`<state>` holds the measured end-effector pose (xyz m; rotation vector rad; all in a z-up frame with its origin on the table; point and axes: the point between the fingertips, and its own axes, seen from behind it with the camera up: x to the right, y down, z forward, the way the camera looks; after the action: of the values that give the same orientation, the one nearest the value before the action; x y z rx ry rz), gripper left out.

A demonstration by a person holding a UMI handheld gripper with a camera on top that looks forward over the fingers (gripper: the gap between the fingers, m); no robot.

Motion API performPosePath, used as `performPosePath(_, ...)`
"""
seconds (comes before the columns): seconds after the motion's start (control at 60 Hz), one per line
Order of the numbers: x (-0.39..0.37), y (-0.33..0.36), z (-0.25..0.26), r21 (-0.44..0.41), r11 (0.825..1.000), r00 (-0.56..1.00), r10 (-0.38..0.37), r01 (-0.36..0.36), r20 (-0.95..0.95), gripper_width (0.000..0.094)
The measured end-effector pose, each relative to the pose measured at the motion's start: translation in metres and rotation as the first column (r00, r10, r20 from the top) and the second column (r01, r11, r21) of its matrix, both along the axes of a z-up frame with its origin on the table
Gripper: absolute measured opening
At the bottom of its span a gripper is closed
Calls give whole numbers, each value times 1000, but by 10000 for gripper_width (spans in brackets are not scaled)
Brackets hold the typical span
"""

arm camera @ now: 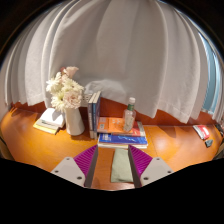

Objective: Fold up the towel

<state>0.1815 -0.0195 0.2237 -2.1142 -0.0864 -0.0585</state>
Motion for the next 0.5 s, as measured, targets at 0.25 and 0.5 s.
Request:
performPosePath(0.25, -117, -59, 53, 70, 997, 998, 48, -45, -49, 580)
performPosePath(0.5, -180, -108, 42, 46, 998, 996, 56, -53, -68, 580)
